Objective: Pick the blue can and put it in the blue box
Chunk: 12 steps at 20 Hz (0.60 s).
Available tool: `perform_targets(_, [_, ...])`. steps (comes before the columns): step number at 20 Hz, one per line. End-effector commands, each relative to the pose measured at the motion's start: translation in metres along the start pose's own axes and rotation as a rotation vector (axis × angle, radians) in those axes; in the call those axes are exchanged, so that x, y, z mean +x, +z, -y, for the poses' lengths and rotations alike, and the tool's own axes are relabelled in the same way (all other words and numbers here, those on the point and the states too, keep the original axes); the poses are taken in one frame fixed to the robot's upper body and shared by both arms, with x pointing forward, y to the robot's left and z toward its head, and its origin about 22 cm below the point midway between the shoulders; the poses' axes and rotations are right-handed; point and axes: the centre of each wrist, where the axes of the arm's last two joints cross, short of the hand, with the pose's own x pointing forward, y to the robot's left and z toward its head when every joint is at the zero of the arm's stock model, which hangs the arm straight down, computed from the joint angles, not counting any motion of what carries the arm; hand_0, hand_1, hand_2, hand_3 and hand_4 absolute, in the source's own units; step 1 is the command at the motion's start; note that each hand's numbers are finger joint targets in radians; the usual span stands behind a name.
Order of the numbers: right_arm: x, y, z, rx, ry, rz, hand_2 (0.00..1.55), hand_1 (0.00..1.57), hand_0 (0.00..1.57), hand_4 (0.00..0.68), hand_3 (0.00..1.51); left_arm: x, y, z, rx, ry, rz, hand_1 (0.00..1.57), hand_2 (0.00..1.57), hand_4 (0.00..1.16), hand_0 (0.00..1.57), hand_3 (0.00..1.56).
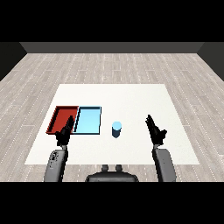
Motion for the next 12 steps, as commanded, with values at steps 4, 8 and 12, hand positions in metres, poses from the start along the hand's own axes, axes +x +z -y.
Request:
perform_targets(4, [0.012, -0.007, -0.033, -0.02, 0.024, 0.032, 0.0, 0.0, 0.0, 0.0, 0.0, 0.007, -0.01, 0.005, 0.003, 0.036, 0.021, 0.0, 0.0, 0.0, 0.0, 0.0])
perform_targets(8, [0.033, -0.01, -0.055, 0.079, -0.158, 0.259, 0.0, 0.0, 0.0, 0.0, 0.0, 0.045, -0.017, 0.018, -0.018, 0.171, 0.406, 0.0, 0.0, 0.0, 0.0, 0.0])
perform_targets(12, [0.036, -0.015, -0.048, 0.093, -0.156, 0.279, 0.0, 0.0, 0.0, 0.0, 0.0, 0.025, -0.019, -0.005, -0.011, 0.18, 0.455, 0.0, 0.0, 0.0, 0.0, 0.0])
